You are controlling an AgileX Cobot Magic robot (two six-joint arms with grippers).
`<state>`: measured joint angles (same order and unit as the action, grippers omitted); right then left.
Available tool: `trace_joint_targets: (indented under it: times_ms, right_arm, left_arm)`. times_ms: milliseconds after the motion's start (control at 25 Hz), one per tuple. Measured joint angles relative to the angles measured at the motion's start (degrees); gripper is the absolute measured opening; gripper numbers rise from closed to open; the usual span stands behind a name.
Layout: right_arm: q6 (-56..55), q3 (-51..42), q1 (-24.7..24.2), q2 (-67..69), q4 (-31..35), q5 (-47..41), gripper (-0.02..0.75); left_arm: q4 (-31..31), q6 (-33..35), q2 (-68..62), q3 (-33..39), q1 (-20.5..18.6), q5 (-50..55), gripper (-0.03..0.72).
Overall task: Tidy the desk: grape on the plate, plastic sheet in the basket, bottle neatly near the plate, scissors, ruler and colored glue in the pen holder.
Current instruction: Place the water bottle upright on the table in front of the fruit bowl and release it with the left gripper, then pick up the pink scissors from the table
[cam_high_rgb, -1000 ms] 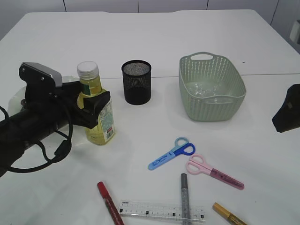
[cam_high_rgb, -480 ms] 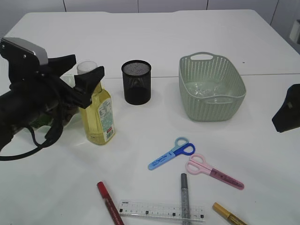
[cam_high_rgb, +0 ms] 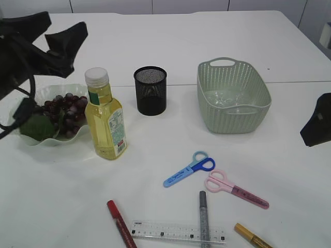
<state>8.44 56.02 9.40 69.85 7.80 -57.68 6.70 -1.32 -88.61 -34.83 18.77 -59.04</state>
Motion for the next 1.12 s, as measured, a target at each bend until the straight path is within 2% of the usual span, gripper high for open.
trace_joint_targets:
  times_ms: [320,440,720,960,1120]
  right_arm:
    - [0.00,0.00,0.00,0.00,0.00,-0.11,0.524]
    - [0.00,0.00,0.00,0.00,0.00,-0.11,0.524]
    - [0.00,0.00,0.00,0.00,0.00,-0.11,0.524]
    - [0.00,0.00,0.00,0.00,0.00,-0.99,0.524]
    - [0.00,0.00,0.00,0.00,0.00,-1.09,0.524]
  left_arm:
    - [-6.70,-1.38,11.77,0.22,-9.17,28.34,0.583]
    - [-10.71,-1.62,15.86,0.22,-11.07,39.89,0.582]
    - [-15.96,-1.62,20.06,-0.71,-11.17,71.82,0.562]
    - [-16.86,-1.62,20.06,-9.02,-11.17,101.46,0.551]
    - [-16.86,-1.62,20.06,-14.77,-11.17,115.06,0.549]
